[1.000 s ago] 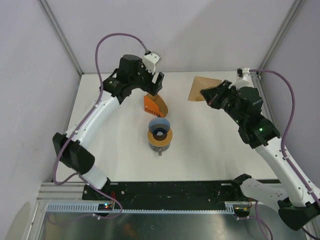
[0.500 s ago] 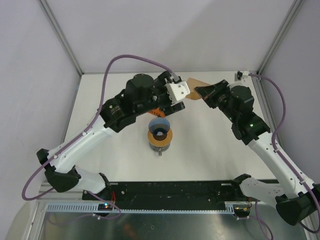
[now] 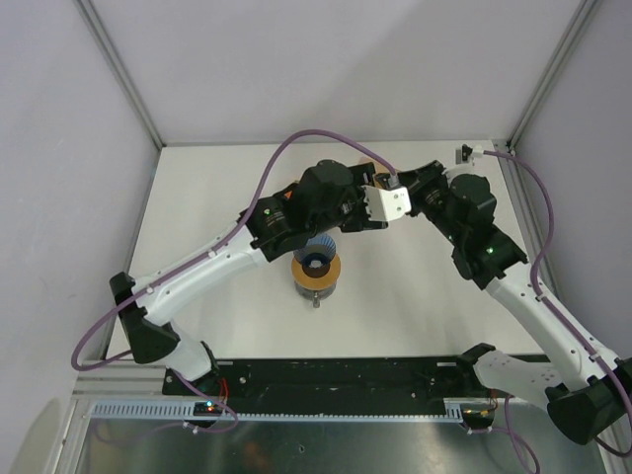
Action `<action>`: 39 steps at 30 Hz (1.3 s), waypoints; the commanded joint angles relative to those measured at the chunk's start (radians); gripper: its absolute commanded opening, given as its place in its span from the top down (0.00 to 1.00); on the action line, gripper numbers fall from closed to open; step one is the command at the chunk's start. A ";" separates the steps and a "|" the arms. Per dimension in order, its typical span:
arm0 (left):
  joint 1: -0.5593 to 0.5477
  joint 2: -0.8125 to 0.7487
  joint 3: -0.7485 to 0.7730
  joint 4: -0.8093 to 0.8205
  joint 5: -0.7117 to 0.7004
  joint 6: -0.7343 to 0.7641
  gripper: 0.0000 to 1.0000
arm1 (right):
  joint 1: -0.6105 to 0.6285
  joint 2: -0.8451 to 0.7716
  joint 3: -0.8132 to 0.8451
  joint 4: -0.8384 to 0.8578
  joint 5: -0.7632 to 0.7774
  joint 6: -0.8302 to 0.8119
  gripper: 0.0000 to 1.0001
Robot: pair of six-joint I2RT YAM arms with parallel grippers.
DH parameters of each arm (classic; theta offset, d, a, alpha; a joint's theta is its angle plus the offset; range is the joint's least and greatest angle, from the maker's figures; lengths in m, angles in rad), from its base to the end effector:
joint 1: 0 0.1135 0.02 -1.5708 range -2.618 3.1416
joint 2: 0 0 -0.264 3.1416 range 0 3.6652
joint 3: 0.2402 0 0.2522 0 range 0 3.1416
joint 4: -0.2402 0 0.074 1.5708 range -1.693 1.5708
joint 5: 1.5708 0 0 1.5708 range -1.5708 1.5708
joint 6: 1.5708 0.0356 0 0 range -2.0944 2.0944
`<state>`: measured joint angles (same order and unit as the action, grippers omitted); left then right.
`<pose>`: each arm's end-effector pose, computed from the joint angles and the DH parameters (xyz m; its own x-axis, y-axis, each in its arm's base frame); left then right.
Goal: Place the coffee filter in the dripper
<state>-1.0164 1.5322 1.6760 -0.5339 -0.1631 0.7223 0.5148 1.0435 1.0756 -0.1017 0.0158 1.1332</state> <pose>0.1863 -0.2899 0.4303 0.3522 0.6704 -0.6531 0.7025 0.2718 0.6578 0.2086 0.1174 0.4018 -0.4591 0.7808 -0.4237 -0.1480 0.4031 0.9031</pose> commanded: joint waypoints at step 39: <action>-0.017 0.045 0.076 0.012 -0.070 0.035 0.86 | -0.010 -0.036 -0.084 0.143 -0.074 0.014 1.00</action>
<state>-1.0252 1.6100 1.7618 -0.5400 -0.2142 0.7517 0.5125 1.0080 0.9939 -0.0158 -0.0544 1.1481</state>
